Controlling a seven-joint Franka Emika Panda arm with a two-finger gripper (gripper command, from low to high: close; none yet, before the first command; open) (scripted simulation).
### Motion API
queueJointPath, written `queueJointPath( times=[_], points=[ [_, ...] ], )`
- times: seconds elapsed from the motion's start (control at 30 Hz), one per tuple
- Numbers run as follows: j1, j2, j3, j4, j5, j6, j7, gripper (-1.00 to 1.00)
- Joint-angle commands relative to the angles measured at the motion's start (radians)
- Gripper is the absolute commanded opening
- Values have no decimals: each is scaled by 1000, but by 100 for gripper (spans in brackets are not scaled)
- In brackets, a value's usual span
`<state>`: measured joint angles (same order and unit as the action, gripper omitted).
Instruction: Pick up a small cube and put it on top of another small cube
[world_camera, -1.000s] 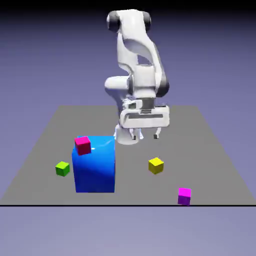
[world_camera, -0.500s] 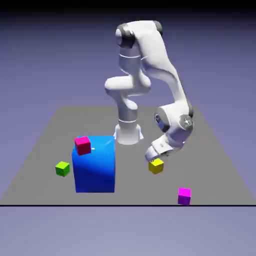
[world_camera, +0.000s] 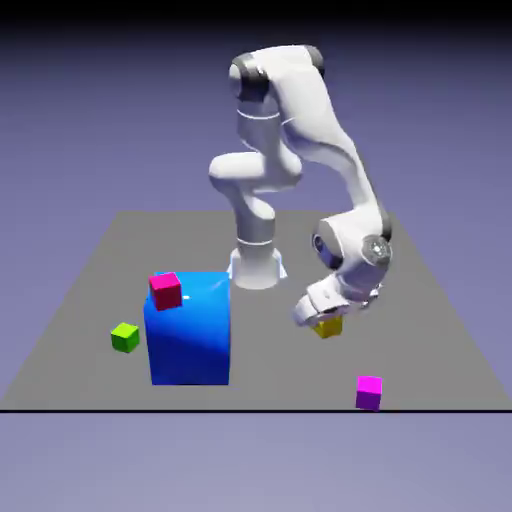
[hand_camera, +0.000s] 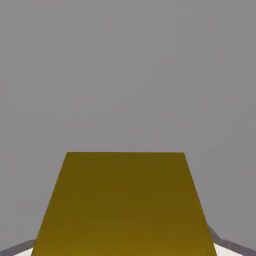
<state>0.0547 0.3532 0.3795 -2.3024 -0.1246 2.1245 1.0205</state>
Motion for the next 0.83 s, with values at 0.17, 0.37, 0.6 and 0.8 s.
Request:
queueJointPath(
  times=[0.17, 0.37, 0.6, 0.8],
  points=[
    [-164, 130, 147, 170, 6, -36, 263, -100],
    [-327, 259, 294, 340, 15, -71, 524, -100],
    [-470, 414, 420, 486, 10, -56, 784, -100],
    [-453, 441, 403, 465, -4, -8, 788, 100]
  ],
)
